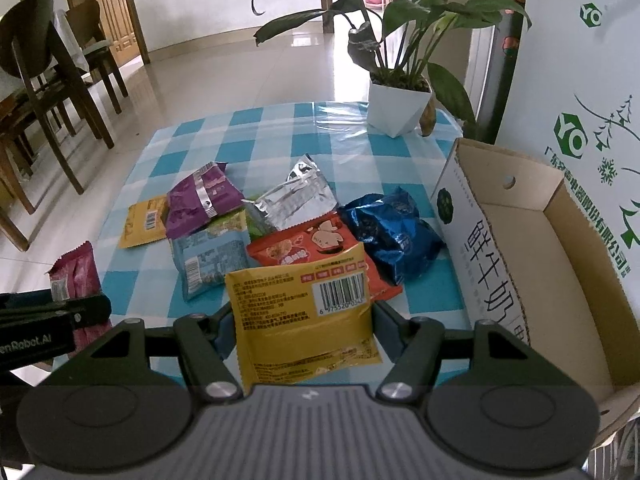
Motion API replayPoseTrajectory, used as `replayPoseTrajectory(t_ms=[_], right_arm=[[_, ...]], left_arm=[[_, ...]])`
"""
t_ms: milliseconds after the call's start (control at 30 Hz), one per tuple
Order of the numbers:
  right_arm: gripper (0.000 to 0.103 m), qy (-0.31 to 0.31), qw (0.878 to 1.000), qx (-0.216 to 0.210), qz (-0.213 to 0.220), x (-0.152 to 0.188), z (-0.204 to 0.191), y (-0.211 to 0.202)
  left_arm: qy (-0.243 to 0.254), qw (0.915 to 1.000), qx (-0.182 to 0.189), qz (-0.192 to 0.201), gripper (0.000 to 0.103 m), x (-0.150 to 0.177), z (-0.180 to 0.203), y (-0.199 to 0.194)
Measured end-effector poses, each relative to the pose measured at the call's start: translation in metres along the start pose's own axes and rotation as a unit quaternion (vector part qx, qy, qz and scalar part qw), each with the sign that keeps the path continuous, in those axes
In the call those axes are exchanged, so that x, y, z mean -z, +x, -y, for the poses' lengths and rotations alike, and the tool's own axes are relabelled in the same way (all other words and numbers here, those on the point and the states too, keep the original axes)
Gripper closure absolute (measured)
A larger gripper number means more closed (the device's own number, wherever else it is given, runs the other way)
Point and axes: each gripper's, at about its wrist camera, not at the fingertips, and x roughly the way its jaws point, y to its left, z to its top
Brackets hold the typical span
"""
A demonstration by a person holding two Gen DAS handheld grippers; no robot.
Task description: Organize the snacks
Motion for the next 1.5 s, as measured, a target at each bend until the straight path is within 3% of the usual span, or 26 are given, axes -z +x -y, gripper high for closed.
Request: replayPoseTrajectory(t_ms=[300, 733, 967, 1133, 1500], right_arm=[[0.030, 0.007, 1.000, 0.012, -0.003, 0.000, 0.000, 0.002], [0.029, 0.021, 0.999, 0.027, -0.042, 0.003, 0.002, 0.031], [0.019, 0.012, 0.998, 0.038, -0.050, 0.004, -0.004, 0.046], [0.012, 0.012, 0.997, 0.068, -0.043, 0.002, -0.003, 0.049], [0.010, 0.018, 0.996, 0.073, -0.039, -0.001, -0.002, 0.048]], left_arm=[[-0.005, 0.9999, -0.013, 0.000, 0.051, -0.003, 0.007, 0.000], [0.000, 0.9992, -0.018, -0.035, 0.050, -0.006, 0.024, 0.036], [0.005, 0.9985, -0.030, -0.046, 0.048, -0.006, 0.031, 0.051], [0.009, 0.9975, -0.054, -0.044, 0.030, -0.008, 0.032, 0.055], [0.014, 0.9969, -0.067, -0.039, 0.026, -0.010, 0.032, 0.053]])
